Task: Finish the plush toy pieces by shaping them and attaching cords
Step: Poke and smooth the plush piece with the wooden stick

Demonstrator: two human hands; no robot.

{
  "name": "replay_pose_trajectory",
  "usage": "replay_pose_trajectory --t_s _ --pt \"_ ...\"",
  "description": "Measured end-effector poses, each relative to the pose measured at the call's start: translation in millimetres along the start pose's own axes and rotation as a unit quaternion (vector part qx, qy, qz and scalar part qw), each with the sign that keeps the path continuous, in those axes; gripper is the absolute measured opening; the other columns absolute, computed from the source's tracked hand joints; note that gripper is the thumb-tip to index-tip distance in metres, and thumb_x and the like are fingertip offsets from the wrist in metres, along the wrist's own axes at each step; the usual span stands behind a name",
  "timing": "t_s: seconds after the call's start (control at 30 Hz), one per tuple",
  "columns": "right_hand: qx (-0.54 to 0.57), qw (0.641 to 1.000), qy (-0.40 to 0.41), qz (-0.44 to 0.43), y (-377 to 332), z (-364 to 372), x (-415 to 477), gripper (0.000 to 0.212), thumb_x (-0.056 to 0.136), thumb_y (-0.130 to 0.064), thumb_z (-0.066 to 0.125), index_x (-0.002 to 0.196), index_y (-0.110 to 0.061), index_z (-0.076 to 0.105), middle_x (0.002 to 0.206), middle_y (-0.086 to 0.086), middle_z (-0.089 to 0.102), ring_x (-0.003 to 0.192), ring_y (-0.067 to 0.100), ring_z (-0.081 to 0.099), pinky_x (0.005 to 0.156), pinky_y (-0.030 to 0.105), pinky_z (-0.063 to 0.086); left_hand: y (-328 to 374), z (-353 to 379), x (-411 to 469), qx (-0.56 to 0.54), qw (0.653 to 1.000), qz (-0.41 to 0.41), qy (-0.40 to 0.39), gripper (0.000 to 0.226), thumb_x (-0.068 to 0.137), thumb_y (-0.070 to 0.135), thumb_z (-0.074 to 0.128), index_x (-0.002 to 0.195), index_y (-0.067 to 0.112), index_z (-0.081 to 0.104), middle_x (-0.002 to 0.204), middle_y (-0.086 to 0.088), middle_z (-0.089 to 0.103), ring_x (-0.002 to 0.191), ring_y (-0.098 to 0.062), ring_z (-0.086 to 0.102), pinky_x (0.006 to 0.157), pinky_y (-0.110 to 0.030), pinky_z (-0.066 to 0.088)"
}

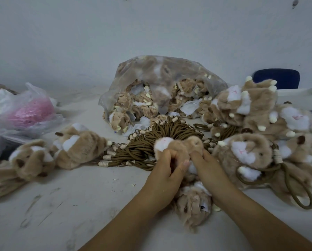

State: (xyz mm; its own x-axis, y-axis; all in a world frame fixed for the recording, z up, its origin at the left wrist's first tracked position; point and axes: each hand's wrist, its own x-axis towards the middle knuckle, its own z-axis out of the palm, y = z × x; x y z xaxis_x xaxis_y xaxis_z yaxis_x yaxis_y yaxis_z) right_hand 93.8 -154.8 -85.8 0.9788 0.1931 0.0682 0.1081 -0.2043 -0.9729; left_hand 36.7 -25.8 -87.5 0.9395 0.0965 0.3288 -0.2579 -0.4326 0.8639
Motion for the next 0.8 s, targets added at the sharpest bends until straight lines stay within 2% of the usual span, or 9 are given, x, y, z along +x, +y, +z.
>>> replay_pose_trajectory --t_s 0.13,0.23,0.3,0.4,0.6,0.67,0.73,0.77,0.8 --pt "0.013 1.0 -0.007 0.01 -3 -3 -1 0.023 0.086 -0.041 0.043 0.081 -0.03 0.062 0.079 -0.006 0.068 0.078 0.011 0.064 0.069 0.032 0.047 -2 -4 0 -0.022 0.998 -0.042 -0.046 0.018 0.093 0.037 0.065 0.101 0.031 0.052 0.097 0.002 0.065 0.088 -0.011 0.063 0.078 -0.03 0.055" --pt "0.062 0.996 -0.057 0.008 -1 -3 -3 0.024 0.084 -0.049 0.051 0.093 -0.032 0.065 0.087 -0.007 0.071 0.083 0.008 0.068 0.075 0.035 0.053 -2 -2 1 0.005 0.999 -0.039 -0.001 0.016 0.095 0.037 0.061 0.091 0.027 0.049 0.081 0.006 0.056 0.065 0.003 0.05 0.059 -0.014 0.044" --pt "0.089 0.989 -0.116 0.003 0 -2 -5 0.037 0.073 -0.057 0.058 0.101 -0.034 0.062 0.095 -0.002 0.071 0.089 0.014 0.068 0.08 0.039 0.055 -3 -1 3 -0.001 0.996 -0.07 0.058 0.02 0.096 0.037 0.059 0.086 0.025 0.046 0.077 0.006 0.053 0.058 0.005 0.047 0.052 -0.012 0.04" --pt "0.082 0.984 -0.16 -0.015 -1 -1 -9 0.038 0.072 -0.05 0.065 0.103 -0.028 0.061 0.088 0.004 0.07 0.08 0.016 0.068 0.076 0.038 0.055 -8 -5 7 -0.018 0.987 -0.099 0.124 0.022 0.094 0.035 0.06 0.084 0.019 0.048 0.074 0.004 0.054 0.054 0.003 0.046 0.049 -0.014 0.039" --pt "0.053 0.991 -0.104 -0.068 6 -2 -5 0.021 0.078 -0.05 0.065 0.097 -0.042 0.059 0.094 -0.008 0.072 0.087 0.011 0.07 0.08 0.039 0.057 -5 -8 4 -0.001 0.989 -0.065 0.131 0.023 0.087 0.027 0.065 0.071 0.02 0.05 0.06 0.012 0.051 0.052 0.0 0.043 0.049 -0.013 0.038" --pt "0.029 0.991 -0.086 -0.1 7 -1 -3 0.032 0.075 -0.051 0.062 0.105 -0.044 0.057 0.096 -0.014 0.071 0.089 0.005 0.068 0.081 0.035 0.057 -2 -7 2 0.039 0.991 -0.019 0.126 0.025 0.088 0.025 0.066 0.069 0.016 0.051 0.06 0.006 0.052 0.053 -0.002 0.043 0.048 -0.016 0.036" --pt "0.016 0.993 -0.06 -0.098 3 3 2 0.036 0.084 -0.038 0.057 0.119 -0.03 0.056 0.104 -0.011 0.069 0.098 0.006 0.065 0.084 0.021 0.051 3 -4 -2 0.089 0.99 0.046 0.097 0.026 0.088 0.026 0.065 0.07 0.014 0.05 0.061 0.001 0.052 0.054 -0.006 0.043 0.048 -0.02 0.033" --pt "0.087 0.994 -0.019 -0.066 -6 4 4 0.028 0.094 -0.025 0.05 0.119 -0.012 0.054 0.104 -0.005 0.065 0.098 0.006 0.062 0.078 0.009 0.044 6 1 -5 0.118 0.987 0.081 0.071 0.027 0.088 0.029 0.062 0.07 0.016 0.048 0.06 0.002 0.05 0.054 -0.008 0.042 0.049 -0.02 0.031" --pt "0.111 0.991 -0.018 -0.071 -9 1 7 0.022 0.101 -0.012 0.038 0.111 0.002 0.052 0.098 -0.002 0.058 0.091 0.004 0.058 0.071 0.004 0.038 9 7 -8 0.143 0.982 0.114 0.044 0.026 0.086 0.034 0.058 0.07 0.019 0.045 0.059 0.006 0.047 0.054 -0.008 0.042 0.049 -0.02 0.03"
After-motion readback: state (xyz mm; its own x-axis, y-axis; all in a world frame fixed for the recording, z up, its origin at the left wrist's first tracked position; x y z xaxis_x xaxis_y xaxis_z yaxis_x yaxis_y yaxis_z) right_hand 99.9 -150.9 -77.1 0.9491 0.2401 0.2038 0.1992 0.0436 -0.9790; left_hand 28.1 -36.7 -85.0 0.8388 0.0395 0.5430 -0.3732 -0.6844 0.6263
